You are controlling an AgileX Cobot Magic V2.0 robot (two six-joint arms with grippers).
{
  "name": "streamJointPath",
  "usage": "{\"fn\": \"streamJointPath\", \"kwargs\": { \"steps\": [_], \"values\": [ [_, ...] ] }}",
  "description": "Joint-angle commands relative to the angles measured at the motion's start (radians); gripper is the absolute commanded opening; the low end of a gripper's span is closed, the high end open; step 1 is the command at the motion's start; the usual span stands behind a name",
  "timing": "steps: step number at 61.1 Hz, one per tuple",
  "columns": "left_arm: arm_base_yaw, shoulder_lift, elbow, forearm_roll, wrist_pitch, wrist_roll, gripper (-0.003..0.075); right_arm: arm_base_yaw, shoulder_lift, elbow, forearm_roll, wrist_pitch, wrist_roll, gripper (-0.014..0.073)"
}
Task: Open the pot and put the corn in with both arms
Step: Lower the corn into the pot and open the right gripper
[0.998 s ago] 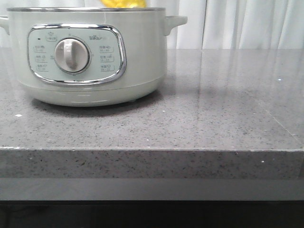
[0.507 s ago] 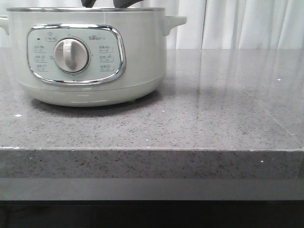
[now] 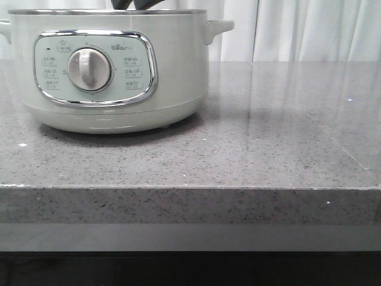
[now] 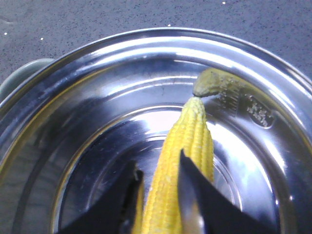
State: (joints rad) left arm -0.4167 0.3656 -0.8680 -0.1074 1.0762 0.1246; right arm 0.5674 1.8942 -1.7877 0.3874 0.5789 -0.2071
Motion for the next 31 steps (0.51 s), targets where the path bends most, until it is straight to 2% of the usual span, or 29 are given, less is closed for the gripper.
{"fn": "streamJointPath", "kwargs": {
  "steps": [1,6,23,31],
  "values": [
    [-0.005,0.008,-0.034,-0.022,-0.134,-0.004,0.0148,-0.003,-0.077,-0.04,0.015,-0.049,-0.01,0.0028],
    [-0.005,0.008,-0.034,-0.022,-0.134,-0.004,0.0148,-0.005,-0.089,-0.04,0.014,-0.049,-0.01,-0.0075],
    [-0.005,0.008,-0.034,-0.022,-0.134,-0.004,0.0148,-0.08,-0.182,-0.032,-0.047,-0.03,-0.01,-0.0069],
    [-0.005,0.008,-0.034,-0.022,-0.134,-0.004,0.0148,-0.143,-0.279,0.057,-0.073,-0.045,-0.01,-0.0069]
  ]
}}
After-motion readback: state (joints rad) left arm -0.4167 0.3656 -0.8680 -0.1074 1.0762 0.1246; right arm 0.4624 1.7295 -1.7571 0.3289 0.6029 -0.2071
